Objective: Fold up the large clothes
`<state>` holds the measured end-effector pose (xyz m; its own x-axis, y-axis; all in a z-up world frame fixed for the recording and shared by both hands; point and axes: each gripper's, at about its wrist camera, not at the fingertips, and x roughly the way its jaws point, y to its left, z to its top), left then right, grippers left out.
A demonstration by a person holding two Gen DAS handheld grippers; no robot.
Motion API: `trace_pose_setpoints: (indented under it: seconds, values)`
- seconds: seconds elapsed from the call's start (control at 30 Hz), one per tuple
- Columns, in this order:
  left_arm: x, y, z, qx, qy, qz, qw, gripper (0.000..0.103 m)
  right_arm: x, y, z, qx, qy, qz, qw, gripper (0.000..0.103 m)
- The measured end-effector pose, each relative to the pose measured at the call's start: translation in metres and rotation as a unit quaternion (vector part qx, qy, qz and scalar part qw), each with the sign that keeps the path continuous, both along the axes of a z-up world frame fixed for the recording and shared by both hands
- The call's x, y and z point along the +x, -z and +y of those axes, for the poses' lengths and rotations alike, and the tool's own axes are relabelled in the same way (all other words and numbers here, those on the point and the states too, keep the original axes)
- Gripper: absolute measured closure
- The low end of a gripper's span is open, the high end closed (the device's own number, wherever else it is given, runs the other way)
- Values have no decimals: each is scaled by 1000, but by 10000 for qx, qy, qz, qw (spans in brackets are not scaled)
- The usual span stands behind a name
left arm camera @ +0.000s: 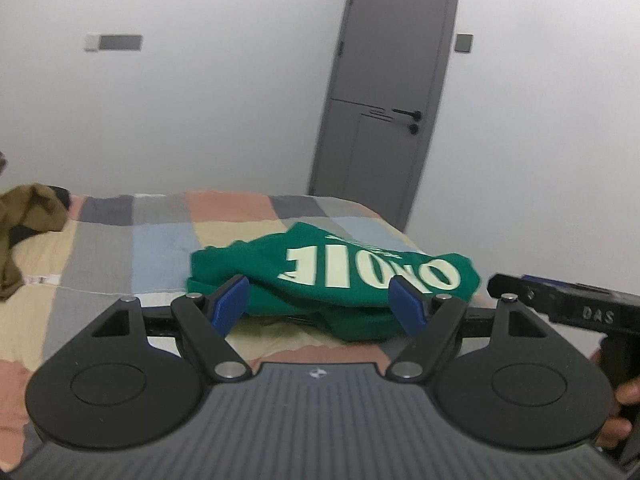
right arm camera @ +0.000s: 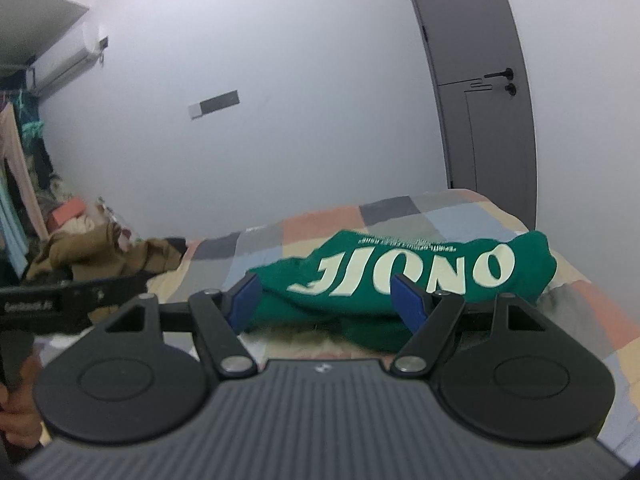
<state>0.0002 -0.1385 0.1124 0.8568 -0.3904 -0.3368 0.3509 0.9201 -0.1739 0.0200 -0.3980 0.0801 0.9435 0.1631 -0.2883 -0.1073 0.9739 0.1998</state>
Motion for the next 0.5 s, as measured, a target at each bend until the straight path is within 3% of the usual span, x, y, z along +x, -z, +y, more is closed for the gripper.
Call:
trace_pose_setpoints:
  seconds: [0.5]
  values:
    - [-21, 34, -6, 254, -47, 8, 9997, 22, -31, 41, 16, -387, 407, 166, 9983, 30]
